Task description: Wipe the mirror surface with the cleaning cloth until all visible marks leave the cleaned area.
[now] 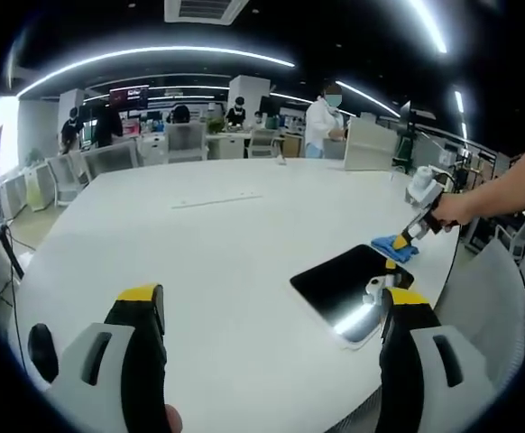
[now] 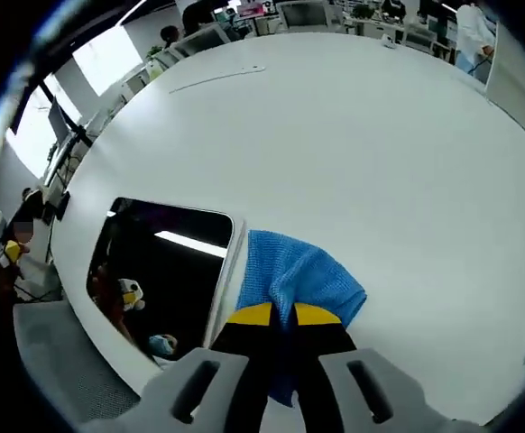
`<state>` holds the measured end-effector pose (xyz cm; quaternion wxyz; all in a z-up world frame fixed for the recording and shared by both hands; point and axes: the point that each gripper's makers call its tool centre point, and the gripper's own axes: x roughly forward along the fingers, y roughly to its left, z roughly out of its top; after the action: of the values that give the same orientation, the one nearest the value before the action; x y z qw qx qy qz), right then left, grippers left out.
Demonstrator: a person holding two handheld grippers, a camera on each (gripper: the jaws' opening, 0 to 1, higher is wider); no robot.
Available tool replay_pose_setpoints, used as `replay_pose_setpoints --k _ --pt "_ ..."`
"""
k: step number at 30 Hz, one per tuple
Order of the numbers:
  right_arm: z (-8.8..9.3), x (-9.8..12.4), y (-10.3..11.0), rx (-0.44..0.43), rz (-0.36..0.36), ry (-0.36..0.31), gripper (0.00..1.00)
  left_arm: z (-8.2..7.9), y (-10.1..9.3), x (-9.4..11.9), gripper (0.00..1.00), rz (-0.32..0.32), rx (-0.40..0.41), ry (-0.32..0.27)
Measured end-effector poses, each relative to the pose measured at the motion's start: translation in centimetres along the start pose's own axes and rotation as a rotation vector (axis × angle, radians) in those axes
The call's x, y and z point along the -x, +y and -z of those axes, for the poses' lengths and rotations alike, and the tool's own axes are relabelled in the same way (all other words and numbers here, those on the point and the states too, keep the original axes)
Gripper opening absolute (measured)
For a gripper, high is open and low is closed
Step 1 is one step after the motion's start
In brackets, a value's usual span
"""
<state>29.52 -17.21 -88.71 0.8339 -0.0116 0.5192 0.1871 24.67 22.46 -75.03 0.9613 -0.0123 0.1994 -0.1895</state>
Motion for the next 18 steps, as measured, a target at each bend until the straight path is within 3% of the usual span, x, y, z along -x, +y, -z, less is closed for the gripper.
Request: replay_pose_setpoints --k 2,5,14,16,18 --pt "-0.2 -0.2 0.0 -0.075 -0.038 -0.03 0.01 -0.2 -0.1 0.0 0.99 -0.002 -0.003 -0.003" --pt "-0.8 0.4 -0.2 -0.069 -0.047 -0.071 0.04 -0.5 -0.1 -0.1 0.99 -0.01 -0.007 -0.01" --pt "-2.9 4.5 -1.1 0.086 -0.068 -0.241 0.56 -0.7 0.5 0.0 0.99 -0.002 0.011 -0.041" --pt "-2.9 6.5 -2.0 0.135 -0.049 -0.283 0.62 -1.1 0.9 0.2 0.99 -0.008 0.01 -0.075" --pt "-3.3 8.1 -2.3 0.186 -0.058 -0.356 0.75 -1.1 1.1 0.2 0.99 -0.004 0.026 -0.071"
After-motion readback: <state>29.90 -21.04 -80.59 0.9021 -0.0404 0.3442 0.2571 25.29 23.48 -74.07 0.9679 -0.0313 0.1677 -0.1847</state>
